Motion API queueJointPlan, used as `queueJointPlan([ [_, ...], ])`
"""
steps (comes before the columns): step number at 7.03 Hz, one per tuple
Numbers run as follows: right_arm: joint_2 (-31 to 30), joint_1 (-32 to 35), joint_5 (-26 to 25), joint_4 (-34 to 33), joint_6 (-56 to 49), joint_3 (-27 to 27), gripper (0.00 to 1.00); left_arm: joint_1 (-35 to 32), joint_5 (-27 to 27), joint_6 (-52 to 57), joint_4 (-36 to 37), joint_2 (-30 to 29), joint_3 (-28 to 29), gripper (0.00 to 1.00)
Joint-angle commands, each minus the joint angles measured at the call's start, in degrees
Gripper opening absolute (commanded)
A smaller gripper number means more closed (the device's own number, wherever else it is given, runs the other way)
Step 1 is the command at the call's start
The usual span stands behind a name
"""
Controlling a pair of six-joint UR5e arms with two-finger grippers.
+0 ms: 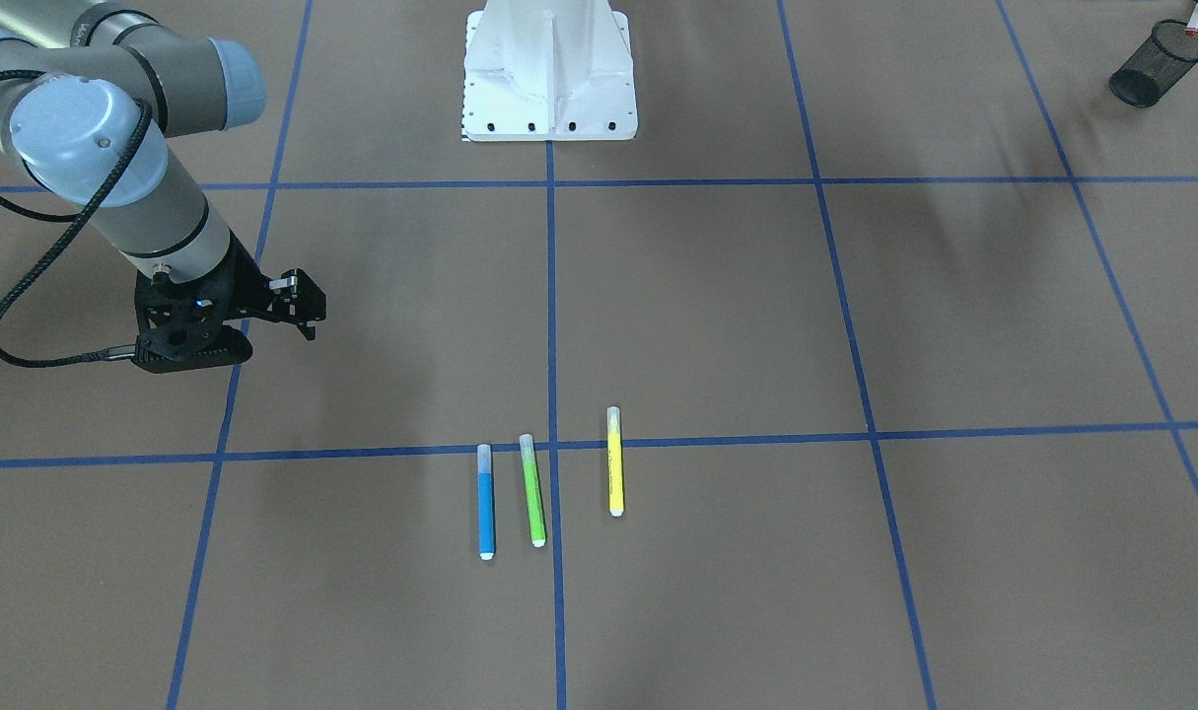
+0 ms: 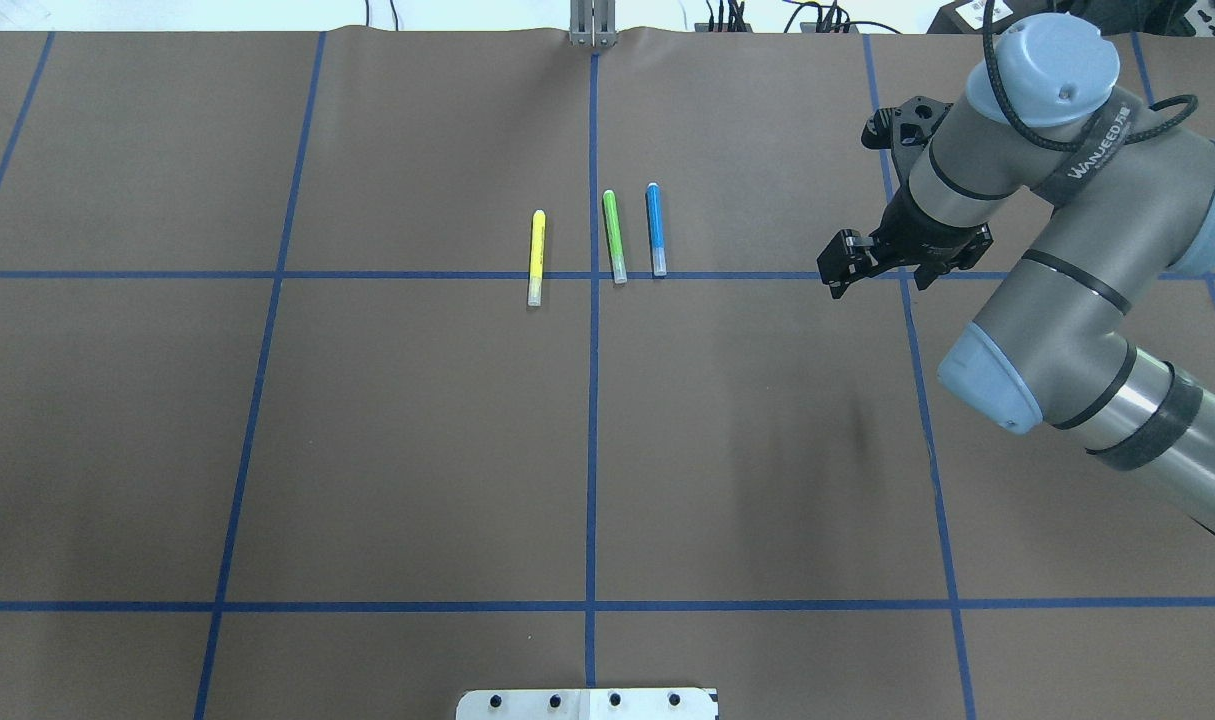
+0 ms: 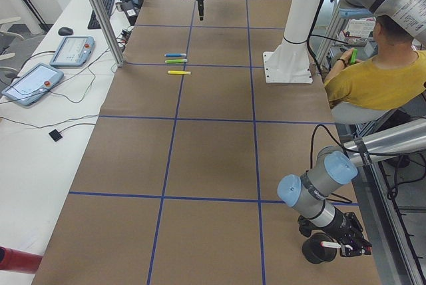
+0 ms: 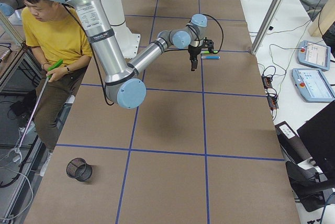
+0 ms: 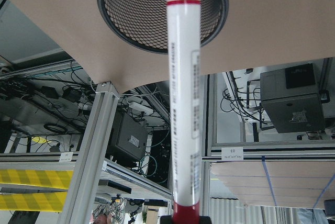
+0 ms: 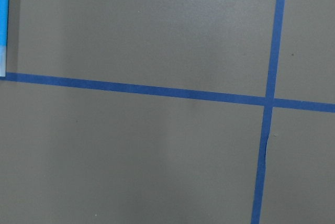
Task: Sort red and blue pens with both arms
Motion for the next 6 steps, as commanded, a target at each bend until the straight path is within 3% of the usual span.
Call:
queueJointPlan([
  [1, -1.5, -0.62, -0.01, 4.25, 2.05, -0.09, 1.0, -0.08, -1.61, 0.31, -1.93, 0.31, 1.88, 0.0],
  [6, -1.41, -0.8, -0.01, 4.26, 2.15, -0.09, 1.0, -0.08, -5.67, 0.57, -2.28, 0.23, 1.97, 0.0],
])
